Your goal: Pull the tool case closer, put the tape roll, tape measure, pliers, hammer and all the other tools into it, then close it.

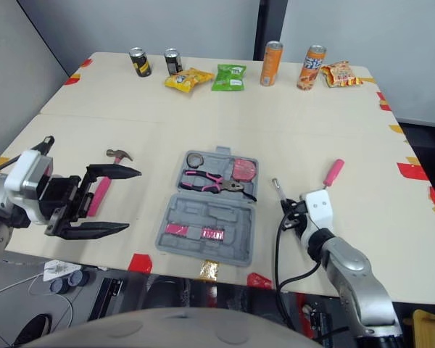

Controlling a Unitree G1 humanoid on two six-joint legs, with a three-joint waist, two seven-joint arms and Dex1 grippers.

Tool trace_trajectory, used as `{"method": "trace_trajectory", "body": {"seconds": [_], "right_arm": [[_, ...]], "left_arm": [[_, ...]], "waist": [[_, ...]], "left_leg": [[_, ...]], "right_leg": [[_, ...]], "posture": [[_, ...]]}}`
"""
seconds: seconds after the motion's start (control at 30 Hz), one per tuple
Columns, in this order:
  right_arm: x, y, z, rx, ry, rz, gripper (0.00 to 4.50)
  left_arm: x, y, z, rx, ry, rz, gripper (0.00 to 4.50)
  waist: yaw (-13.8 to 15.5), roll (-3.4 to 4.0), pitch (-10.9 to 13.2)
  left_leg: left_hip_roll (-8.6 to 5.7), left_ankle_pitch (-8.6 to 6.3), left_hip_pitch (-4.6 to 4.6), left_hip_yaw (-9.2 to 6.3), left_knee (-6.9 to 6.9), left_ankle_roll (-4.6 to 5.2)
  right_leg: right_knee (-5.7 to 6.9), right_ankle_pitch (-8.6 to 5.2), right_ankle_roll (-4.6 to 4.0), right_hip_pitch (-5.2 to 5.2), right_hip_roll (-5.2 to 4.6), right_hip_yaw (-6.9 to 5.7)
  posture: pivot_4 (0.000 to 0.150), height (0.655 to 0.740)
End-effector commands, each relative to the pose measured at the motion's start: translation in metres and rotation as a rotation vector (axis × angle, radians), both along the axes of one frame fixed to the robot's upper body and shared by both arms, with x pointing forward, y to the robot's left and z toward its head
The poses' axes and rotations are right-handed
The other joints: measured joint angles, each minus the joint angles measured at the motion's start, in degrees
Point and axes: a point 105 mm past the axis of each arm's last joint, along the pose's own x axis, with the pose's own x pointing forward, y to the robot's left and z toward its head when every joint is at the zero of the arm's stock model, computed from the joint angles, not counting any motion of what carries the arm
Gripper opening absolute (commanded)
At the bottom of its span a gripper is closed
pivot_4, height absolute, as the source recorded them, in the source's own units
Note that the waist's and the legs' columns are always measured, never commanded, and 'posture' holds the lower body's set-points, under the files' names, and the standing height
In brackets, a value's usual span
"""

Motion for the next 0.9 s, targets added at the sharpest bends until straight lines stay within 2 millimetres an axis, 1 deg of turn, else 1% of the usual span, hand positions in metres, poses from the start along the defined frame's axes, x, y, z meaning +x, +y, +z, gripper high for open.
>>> {"method": "trace_trajectory", "body": {"seconds": [0.03,0.07,0.13,0.2,0.3,0.4,0.5,0.57,0.73,0.9], "right_arm": [[0.000,-0.003,0.006,-0.043,-0.029,0.020,0.02],[0.000,-0.003,0.008,-0.051,-0.039,0.030,0.02],[0.000,0.001,0.023,-0.050,-0.090,0.082,0.02],[-0.003,0.007,0.037,-0.061,-0.128,0.175,0.02],[-0.008,0.017,0.052,-0.078,-0.140,0.309,0.02],[-0.014,0.032,0.066,-0.109,-0.143,0.472,0.02],[-0.017,0.053,0.079,-0.135,-0.130,0.626,0.02],[-0.019,0.066,0.083,-0.166,-0.118,0.714,0.02],[-0.016,0.096,0.090,-0.192,-0.092,0.833,0.02],[-0.009,0.118,0.085,-0.272,0.003,0.897,0.02]], "left_arm": [[0.000,0.004,0.007,0.012,-0.045,0.003,4.50],[0.000,0.005,0.007,0.012,-0.045,0.003,4.50],[0.001,0.009,0.008,0.014,-0.036,0.015,4.50],[0.001,0.013,0.007,0.021,-0.026,0.030,4.50],[0.003,0.019,0.002,0.036,-0.010,0.061,4.50],[0.003,0.027,-0.004,0.038,0.013,0.096,4.50],[0.004,0.039,-0.010,0.056,0.028,0.146,4.50],[0.007,0.045,-0.011,0.059,0.022,0.181,4.50],[0.009,0.052,-0.015,0.074,0.002,0.206,4.50],[0.007,0.057,-0.016,0.103,0.022,0.196,4.50]], "waist": [[0.01,0.00,0.00],[0.01,0.00,0.00],[0.05,0.01,0.00],[0.05,0.01,0.01],[-0.08,0.01,0.01],[-0.18,0.01,0.01],[-0.54,0.01,0.01],[-0.63,0.01,0.01],[-0.51,0.00,0.01],[-0.54,0.00,0.02]], "left_leg": [[0.00,0.00,0.00,0.00,0.00,0.00],[0.00,0.00,0.00,0.00,0.00,0.00],[-0.01,0.00,0.00,0.00,0.00,0.00],[-0.01,0.00,-0.01,0.00,0.00,0.00],[-0.01,0.00,0.00,0.01,0.00,0.01],[-0.01,-0.01,0.01,0.00,0.00,0.02],[0.00,-0.01,0.03,-0.02,0.00,0.03],[0.00,0.00,0.05,-0.04,-0.01,0.07],[-0.01,0.01,0.07,-0.08,0.00,0.11],[-0.02,0.02,0.10,-0.08,0.00,0.11]], "right_leg": [[0.00,0.00,0.00,0.00,0.00,0.00],[0.00,0.00,0.00,0.00,0.00,0.00],[-0.01,0.00,0.00,0.00,-0.01,0.00],[-0.02,0.00,0.00,0.00,-0.01,0.00],[-0.03,0.00,0.00,0.01,-0.01,0.02],[-0.05,0.00,0.00,0.03,0.00,0.00],[-0.05,0.00,0.00,0.05,0.01,-0.01],[-0.03,0.00,0.00,0.05,0.02,-0.02],[-0.06,0.00,0.00,0.08,0.01,-0.07],[0.01,0.00,0.00,0.05,0.01,-0.08]], "posture": [[0.150,0.7400],[0.150,0.7400],[0.150,0.7400],[0.150,0.7400],[0.150,0.7400],[0.150,0.7400],[0.150,0.7400],[0.150,0.7400],[0.150,0.7400],[0.150,0.7400]]}}
